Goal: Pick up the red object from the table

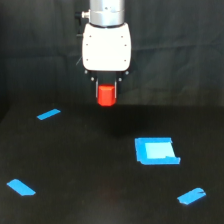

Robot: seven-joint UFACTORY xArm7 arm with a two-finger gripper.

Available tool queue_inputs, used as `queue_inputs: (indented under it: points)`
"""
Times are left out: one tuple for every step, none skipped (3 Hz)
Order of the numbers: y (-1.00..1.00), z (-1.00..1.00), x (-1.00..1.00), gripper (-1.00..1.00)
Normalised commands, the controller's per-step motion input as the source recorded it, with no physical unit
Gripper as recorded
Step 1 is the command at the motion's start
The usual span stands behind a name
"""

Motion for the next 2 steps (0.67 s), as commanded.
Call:
queue_inputs:
  points:
    - [-0.01, 0.16, 0.0, -1.0]
    - [0.03, 0.1, 0.0, -0.9]
